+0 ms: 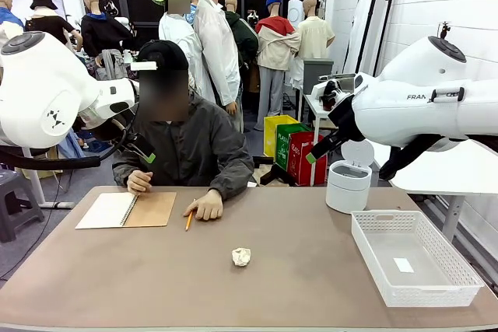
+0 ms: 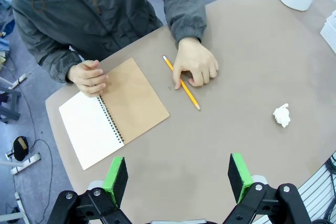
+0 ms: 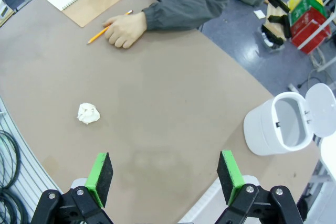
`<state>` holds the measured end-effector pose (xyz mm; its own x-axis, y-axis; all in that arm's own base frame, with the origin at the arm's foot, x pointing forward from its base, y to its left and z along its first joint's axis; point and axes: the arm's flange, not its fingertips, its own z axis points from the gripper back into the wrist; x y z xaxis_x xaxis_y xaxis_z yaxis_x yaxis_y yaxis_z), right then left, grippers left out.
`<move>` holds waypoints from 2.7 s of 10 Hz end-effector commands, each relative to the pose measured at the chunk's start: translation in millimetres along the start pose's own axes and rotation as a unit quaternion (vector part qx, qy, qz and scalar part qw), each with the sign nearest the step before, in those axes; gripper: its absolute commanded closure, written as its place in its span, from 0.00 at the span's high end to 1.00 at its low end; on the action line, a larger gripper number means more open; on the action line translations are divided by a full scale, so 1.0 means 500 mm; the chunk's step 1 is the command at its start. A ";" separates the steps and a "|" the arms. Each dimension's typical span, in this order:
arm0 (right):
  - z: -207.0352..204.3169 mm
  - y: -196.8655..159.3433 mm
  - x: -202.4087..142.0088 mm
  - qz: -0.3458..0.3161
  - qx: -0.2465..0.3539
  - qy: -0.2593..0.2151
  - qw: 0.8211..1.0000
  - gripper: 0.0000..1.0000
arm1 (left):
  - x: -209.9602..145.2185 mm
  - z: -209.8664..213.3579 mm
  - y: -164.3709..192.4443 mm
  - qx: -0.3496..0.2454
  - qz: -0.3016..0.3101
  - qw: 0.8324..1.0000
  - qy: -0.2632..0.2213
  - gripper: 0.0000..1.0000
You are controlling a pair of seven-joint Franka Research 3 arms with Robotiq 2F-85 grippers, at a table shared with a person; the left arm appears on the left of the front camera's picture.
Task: Sort the paper based on its condition.
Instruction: If a person hands you a paper, place it in the Organizing basket , and if it's crumpled, put it in the Trash can.
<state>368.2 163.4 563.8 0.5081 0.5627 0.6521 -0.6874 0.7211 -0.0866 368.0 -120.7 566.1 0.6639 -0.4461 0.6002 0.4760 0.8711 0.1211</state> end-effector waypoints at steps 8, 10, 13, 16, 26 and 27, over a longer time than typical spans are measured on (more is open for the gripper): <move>-0.021 0.024 0.016 0.017 0.019 0.009 1.000 1.00 | 0.002 0.001 0.001 -0.001 0.001 1.000 0.003 1.00; -0.053 0.052 0.028 0.044 0.035 0.020 0.998 1.00 | 0.002 0.001 0.001 -0.001 0.001 1.000 0.003 1.00; -0.116 0.100 0.031 0.072 0.051 0.034 0.995 1.00 | 0.002 0.001 0.001 -0.001 0.001 1.000 0.003 1.00; -0.169 0.145 0.023 0.110 0.061 0.053 0.991 1.00 | 0.002 0.001 0.001 -0.001 0.001 1.000 0.003 1.00; -0.275 0.185 0.018 0.138 0.079 0.107 0.982 1.00 | 0.002 0.001 0.001 -0.001 0.001 1.000 0.003 1.00; -0.309 0.200 0.009 0.148 0.095 0.124 0.977 1.00 | 0.002 0.001 0.001 -0.001 0.001 1.000 0.003 1.00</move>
<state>368.6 286.7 450.4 0.3995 0.8057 0.4374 -0.8683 0.4855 -0.1014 368.1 -121.5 566.0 0.6634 -0.4476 0.5996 0.4771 0.8704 0.1220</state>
